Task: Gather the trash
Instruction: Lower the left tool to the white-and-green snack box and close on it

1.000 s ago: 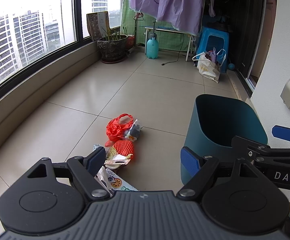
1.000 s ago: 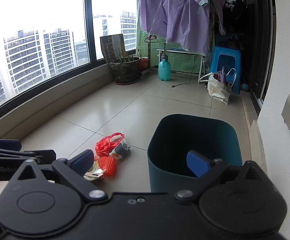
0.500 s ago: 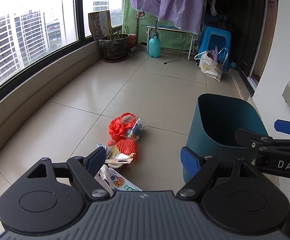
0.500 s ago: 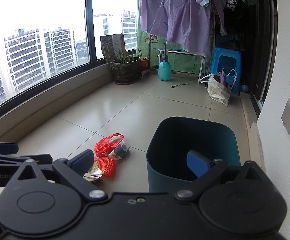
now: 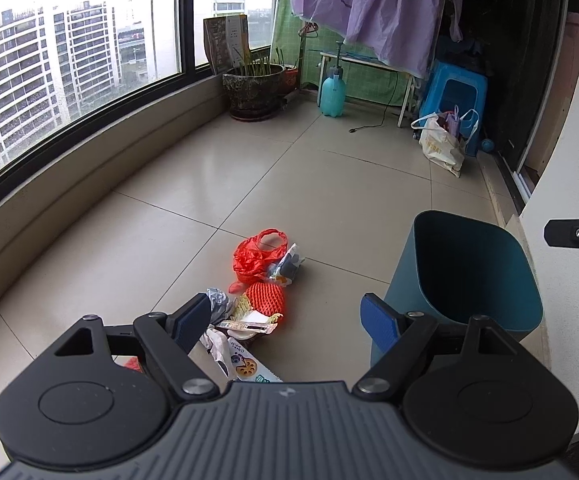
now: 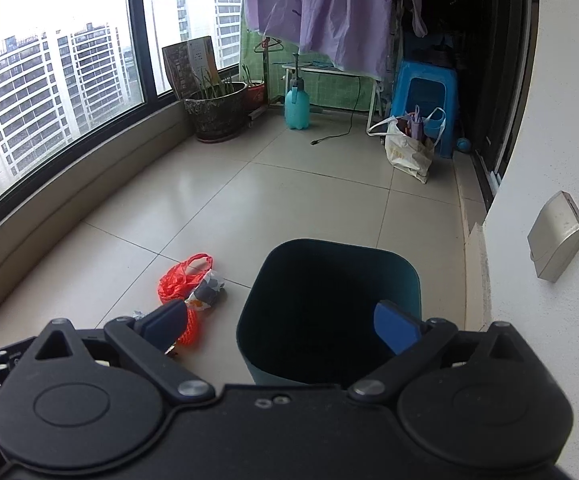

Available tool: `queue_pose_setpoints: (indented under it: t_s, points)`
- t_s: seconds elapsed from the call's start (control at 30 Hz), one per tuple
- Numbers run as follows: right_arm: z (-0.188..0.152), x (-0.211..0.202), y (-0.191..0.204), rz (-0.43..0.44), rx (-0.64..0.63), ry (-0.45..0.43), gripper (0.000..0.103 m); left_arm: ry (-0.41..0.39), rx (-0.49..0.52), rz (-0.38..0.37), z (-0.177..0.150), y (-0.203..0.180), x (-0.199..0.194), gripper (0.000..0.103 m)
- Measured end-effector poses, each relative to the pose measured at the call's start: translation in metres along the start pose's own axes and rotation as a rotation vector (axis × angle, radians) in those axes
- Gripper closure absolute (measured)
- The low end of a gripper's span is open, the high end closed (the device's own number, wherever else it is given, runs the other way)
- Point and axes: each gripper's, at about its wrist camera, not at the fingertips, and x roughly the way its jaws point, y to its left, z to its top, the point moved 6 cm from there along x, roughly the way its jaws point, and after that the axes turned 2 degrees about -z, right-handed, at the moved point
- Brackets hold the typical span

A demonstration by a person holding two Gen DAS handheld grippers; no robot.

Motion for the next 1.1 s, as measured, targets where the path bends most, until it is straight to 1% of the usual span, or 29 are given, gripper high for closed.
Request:
queue_pose_setpoints:
  t_s: [0.1,0.2,0.3,0.37,0.4,0.43,0.47,0.5,0.53,0.7,0.77,0.8,0.83,0.87,0.93,0.97,1.0,1.03,1.07,1.1]
  points:
    - [0.003,0.031,-0.032,-0.043,0.041,0.044,0.003,0.052,0.007,0.023,-0.003,0.0,0.025,0.021]
    - [0.001,0.07,-0.058,-0.087,0.062,0.098,0.006,0.139,0.004,0.043,-0.009,0.0,0.065,0.021]
    - [-0.005,0.109,-0.08,-0.12,0.106,0.157,0.01,0.212,0.001,0.064,-0.016,0.002,0.103,0.021]
    - [-0.011,0.133,-0.094,-0.131,0.139,0.193,0.016,0.268,-0.006,0.081,-0.024,0.004,0.13,0.021]
    - [-0.013,0.143,-0.1,-0.128,0.157,0.21,0.017,0.298,-0.014,0.088,-0.028,0.006,0.143,0.021]
    - [-0.016,0.152,-0.104,-0.127,0.172,0.226,0.02,0.323,-0.022,0.089,-0.032,0.008,0.154,0.021]
    - [-0.02,0.16,-0.109,-0.127,0.186,0.243,0.025,0.354,-0.03,0.091,-0.036,0.01,0.166,0.021]
    - [-0.023,0.167,-0.114,-0.13,0.199,0.255,0.027,0.388,-0.039,0.095,-0.041,0.013,0.178,0.021]
    - [-0.027,0.172,-0.118,-0.134,0.206,0.264,0.028,0.41,-0.044,0.096,-0.044,0.015,0.187,0.021]
    - [-0.039,0.188,-0.132,-0.162,0.208,0.307,0.034,0.582,-0.077,0.109,-0.076,0.024,0.248,0.021]
    - [-0.045,0.192,-0.133,-0.169,0.2,0.326,0.041,0.639,-0.11,0.121,-0.089,0.03,0.268,0.021]
    - [-0.047,0.192,-0.133,-0.172,0.198,0.333,0.042,0.664,-0.123,0.139,-0.096,0.033,0.28,0.021]
    - [-0.05,0.194,-0.133,-0.174,0.198,0.343,0.045,0.674,-0.127,0.152,-0.101,0.035,0.288,0.021]
    - [-0.052,0.195,-0.133,-0.175,0.2,0.352,0.05,0.689,-0.13,0.165,-0.107,0.037,0.299,0.021]
    - [-0.055,0.2,-0.133,-0.164,0.213,0.371,0.054,0.719,-0.149,0.198,-0.118,0.042,0.316,0.021]
    - [-0.056,0.201,-0.132,-0.16,0.215,0.377,0.059,0.731,-0.166,0.2,-0.123,0.044,0.323,0.021]
    - [-0.058,0.202,-0.13,-0.158,0.209,0.386,0.061,0.744,-0.177,0.204,-0.128,0.046,0.329,0.021]
    - [-0.058,0.205,-0.128,-0.16,0.2,0.392,0.067,0.753,-0.183,0.227,-0.133,0.05,0.337,0.021]
    - [-0.057,0.207,-0.127,-0.16,0.19,0.394,0.071,0.752,-0.192,0.25,-0.136,0.053,0.342,0.021]
    - [-0.058,0.207,-0.125,-0.161,0.182,0.395,0.073,0.75,-0.208,0.258,-0.139,0.056,0.345,0.021]
